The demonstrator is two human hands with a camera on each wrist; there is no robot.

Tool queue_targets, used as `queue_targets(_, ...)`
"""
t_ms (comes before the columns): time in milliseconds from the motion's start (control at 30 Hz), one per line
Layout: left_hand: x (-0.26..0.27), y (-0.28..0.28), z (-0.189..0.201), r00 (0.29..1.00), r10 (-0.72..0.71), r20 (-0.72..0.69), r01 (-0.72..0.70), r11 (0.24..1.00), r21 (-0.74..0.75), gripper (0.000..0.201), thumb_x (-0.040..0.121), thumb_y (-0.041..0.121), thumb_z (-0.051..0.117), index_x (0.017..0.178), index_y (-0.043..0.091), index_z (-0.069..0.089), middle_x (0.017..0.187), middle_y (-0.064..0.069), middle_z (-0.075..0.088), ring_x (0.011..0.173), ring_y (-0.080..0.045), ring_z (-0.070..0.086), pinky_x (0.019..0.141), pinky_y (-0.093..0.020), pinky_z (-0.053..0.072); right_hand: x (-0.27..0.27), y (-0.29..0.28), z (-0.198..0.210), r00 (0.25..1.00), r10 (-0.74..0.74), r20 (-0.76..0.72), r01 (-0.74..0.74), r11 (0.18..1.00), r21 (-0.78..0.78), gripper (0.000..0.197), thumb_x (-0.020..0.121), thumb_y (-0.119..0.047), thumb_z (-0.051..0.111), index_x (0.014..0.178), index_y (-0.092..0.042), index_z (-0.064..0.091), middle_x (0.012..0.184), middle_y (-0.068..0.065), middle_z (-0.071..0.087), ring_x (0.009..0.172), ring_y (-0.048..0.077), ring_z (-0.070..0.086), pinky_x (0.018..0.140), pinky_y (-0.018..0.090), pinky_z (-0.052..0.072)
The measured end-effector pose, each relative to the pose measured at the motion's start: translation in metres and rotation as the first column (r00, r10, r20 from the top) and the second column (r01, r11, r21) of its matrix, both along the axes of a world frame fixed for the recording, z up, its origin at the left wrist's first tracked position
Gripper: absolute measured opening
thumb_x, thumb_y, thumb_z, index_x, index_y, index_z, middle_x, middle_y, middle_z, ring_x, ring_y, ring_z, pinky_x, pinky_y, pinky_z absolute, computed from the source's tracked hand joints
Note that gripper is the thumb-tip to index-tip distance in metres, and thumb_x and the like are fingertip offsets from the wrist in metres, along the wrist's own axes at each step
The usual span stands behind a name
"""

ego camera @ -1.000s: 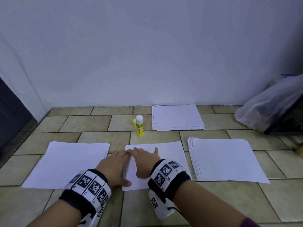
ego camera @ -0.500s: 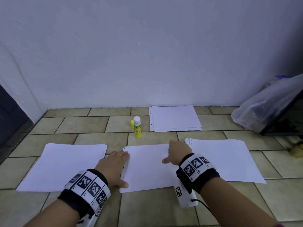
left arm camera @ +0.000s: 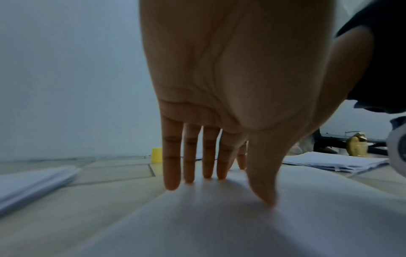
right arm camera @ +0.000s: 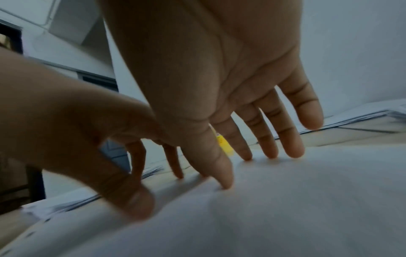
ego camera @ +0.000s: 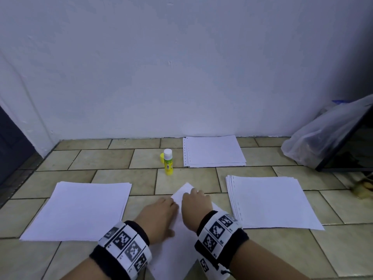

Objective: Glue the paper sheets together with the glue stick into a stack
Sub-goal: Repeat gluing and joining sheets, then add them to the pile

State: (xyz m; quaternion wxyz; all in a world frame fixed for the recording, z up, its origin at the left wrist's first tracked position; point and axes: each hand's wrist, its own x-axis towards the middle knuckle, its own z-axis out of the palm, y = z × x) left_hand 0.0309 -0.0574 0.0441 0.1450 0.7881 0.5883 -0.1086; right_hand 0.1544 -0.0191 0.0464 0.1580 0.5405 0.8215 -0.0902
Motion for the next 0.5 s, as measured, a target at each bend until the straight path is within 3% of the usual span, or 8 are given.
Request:
queue_targets(67,-0.001,-0.006,0.002,0.996,0.012,-0.091,-0.007,0.999,0.053,0.029,0.096,0.017,0.046,0.124,0.012,0.046,0.128,-0.005,0.046,0.116,-0.023,0.045,0.076,-0.031,0.036,-0.006,-0.008,-0.004,0.998,-0.020,-0.064,0.018,1.000,-0.024,0.040,0.095,-0.021,0.045,0.130,-0.004,0.040,0.135,0.016,0.037,0.123,0.032,0.038,0.094,0.038,0.038)
queue_targets(167,-0.003,-0.011,0.004,0.989,0.055,-0.134,-0.049,0.998,0.048,0.027,0.096,0.011,0.041,0.122,0.012,0.047,0.122,-0.007,0.048,0.107,-0.025,0.053,0.070,-0.031,0.032,-0.014,-0.015,-0.009,0.989,0.001,-0.145,-0.013,0.997,-0.081,0.051,0.093,-0.035,0.051,0.132,-0.005,0.038,0.138,0.013,0.032,0.126,0.031,0.032,0.094,0.041,0.037)
queue_targets(200,-0.005,-0.011,0.003,0.989,0.073,-0.127,-0.067,0.996,0.056,0.028,0.095,0.015,0.045,0.123,0.013,0.047,0.123,-0.006,0.048,0.109,-0.024,0.052,0.072,-0.031,0.036,-0.016,-0.015,-0.010,0.987,0.030,-0.158,-0.045,0.995,-0.092,0.057,0.091,-0.038,0.055,0.134,-0.005,0.036,0.140,0.013,0.030,0.128,0.031,0.030,0.095,0.043,0.036)
queue_targets(267,-0.012,-0.010,0.001,0.991,0.108,-0.081,-0.102,0.992,0.070,0.040,0.093,0.028,0.053,0.129,0.014,0.043,0.133,-0.004,0.043,0.122,-0.020,0.043,0.088,-0.030,0.042,-0.017,-0.012,-0.011,0.982,0.079,-0.171,-0.100,0.988,-0.120,0.071,0.087,-0.039,0.063,0.139,-0.005,0.031,0.147,0.012,0.022,0.135,0.030,0.024,0.101,0.046,0.034)
queue_targets(367,-0.028,-0.002,-0.012,0.985,0.168,-0.036,-0.169,0.986,-0.005,0.080,0.092,0.045,0.055,0.151,0.009,0.014,0.160,-0.005,0.006,0.147,-0.019,0.011,0.116,-0.034,0.025,-0.017,-0.003,-0.012,0.976,0.098,-0.195,-0.132,0.977,-0.167,0.084,0.085,-0.037,0.066,0.147,-0.005,0.020,0.156,0.008,0.010,0.144,0.024,0.010,0.110,0.053,0.024)
queue_targets(433,-0.035,0.002,-0.016,0.982,0.182,-0.058,-0.187,0.978,-0.096,0.087,0.095,0.049,0.047,0.153,0.009,-0.004,0.161,-0.004,-0.012,0.149,-0.016,-0.007,0.121,-0.038,0.012,-0.018,0.001,-0.013,0.977,0.095,-0.192,-0.133,0.971,-0.197,0.091,0.085,-0.039,0.065,0.150,-0.004,0.010,0.159,0.005,0.002,0.147,0.020,0.000,0.114,0.058,0.014)
queue_targets(500,-0.036,0.005,-0.020,0.979,0.194,-0.059,-0.201,0.968,-0.152,0.086,0.097,0.049,0.042,0.152,0.008,-0.011,0.160,-0.004,-0.018,0.148,-0.015,-0.013,0.120,-0.041,0.007,-0.022,0.002,-0.015,0.984,0.092,-0.156,-0.124,0.970,-0.211,0.096,0.087,-0.041,0.062,0.152,-0.006,0.001,0.160,0.005,-0.006,0.147,0.019,-0.008,0.114,0.061,0.007)
